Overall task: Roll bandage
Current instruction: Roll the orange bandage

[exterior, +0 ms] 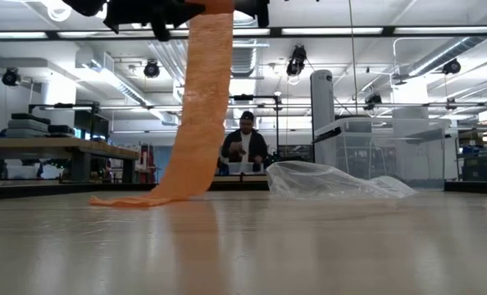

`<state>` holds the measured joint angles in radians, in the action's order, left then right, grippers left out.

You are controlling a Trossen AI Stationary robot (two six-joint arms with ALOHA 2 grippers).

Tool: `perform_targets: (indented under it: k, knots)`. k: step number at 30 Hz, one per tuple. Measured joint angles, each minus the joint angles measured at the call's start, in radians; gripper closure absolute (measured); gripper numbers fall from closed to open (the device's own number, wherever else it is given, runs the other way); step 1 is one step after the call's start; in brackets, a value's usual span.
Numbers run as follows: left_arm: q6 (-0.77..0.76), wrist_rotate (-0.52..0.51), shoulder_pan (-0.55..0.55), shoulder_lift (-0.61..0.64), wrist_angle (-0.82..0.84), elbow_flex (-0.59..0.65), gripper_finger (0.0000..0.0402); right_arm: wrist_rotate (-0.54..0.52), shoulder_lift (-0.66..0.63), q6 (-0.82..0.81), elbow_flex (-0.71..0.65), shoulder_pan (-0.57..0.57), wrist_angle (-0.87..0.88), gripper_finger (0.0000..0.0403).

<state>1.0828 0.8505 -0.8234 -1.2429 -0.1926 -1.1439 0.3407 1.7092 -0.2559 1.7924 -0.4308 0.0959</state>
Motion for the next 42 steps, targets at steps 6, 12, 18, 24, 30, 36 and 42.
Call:
perform_targets:
  k: [6,12,18,24,30,36,42]
  knots:
    - [0.291,0.002,0.021,0.0,-0.013,0.0,0.0315,0.0,0.0,-0.014,0.0,0.0,0.008,0.0148]
    - [0.322,0.001,0.033,0.001,-0.043,-0.002,0.0315,0.007,0.002,0.029,0.0,0.001,0.037,0.016]
    - [0.325,-0.006,0.032,0.001,-0.06,-0.002,0.0315,0.01,0.002,0.03,0.0,0.001,0.044,0.0174]
    - [0.304,-0.008,0.034,0.001,-0.059,-0.002,0.0315,0.011,0.002,0.067,0.0,0.001,0.041,0.0208]
    - [0.209,-0.009,0.034,0.001,-0.059,-0.002,0.0303,0.005,0.002,0.072,0.0,0.002,0.035,0.0273]
    - [0.094,-0.009,0.034,0.001,-0.059,-0.002,0.0265,0.002,0.002,0.084,0.0,0.001,0.028,0.0325]
    - [-0.237,-0.071,0.035,0.005,-0.034,-0.002,0.0207,-0.008,0.002,0.09,0.0,0.0,0.017,0.0332]
